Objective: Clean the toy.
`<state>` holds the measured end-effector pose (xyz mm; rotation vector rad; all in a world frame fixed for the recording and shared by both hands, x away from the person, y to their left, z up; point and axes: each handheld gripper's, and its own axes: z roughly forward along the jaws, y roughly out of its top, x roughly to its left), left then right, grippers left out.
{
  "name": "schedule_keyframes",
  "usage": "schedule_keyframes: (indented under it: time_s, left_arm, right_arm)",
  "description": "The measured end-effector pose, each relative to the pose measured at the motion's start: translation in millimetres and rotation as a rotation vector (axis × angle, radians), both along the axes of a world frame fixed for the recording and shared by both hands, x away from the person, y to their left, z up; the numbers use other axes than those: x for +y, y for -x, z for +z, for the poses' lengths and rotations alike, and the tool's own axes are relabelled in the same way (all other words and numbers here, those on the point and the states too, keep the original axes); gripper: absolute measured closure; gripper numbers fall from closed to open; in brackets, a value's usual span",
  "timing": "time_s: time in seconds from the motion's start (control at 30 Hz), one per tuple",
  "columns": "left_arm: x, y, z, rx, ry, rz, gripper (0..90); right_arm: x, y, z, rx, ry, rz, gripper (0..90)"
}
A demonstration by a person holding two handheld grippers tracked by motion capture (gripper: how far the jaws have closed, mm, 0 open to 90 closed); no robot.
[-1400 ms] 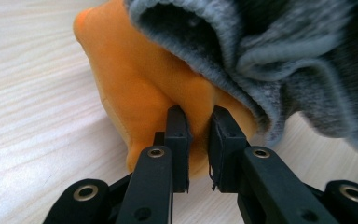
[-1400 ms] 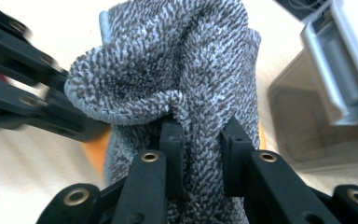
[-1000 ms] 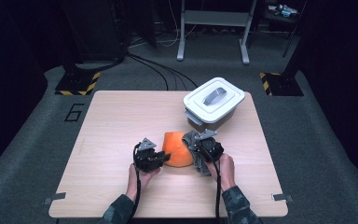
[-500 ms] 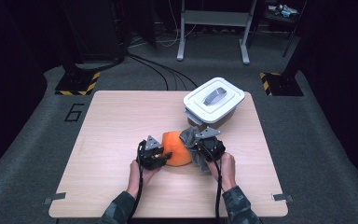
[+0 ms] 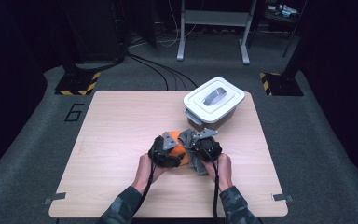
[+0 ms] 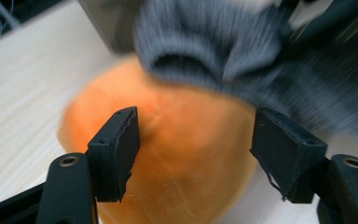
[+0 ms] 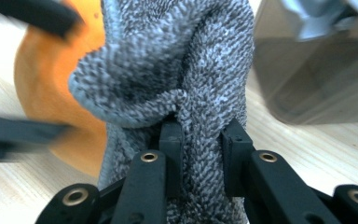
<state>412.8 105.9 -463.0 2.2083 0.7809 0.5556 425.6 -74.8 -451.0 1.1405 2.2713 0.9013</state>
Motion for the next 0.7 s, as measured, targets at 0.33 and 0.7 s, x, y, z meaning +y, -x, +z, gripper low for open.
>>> schedule_keyframes:
  time_s: [0.33, 0.7]
  left_arm:
    - [26.5, -5.8, -20.9, 0.012, 0.132, 0.039, 60.5]
    - [32.2, -8.9, -26.0, 0.031, 0.183, 0.038, 60.6]
  right_arm:
    - [-22.8, 9.7, 14.7, -0.044, -0.052, -0.018, 74.6]
    - [-10.0, -11.5, -24.2, 0.081, 0.009, -0.042, 74.8]
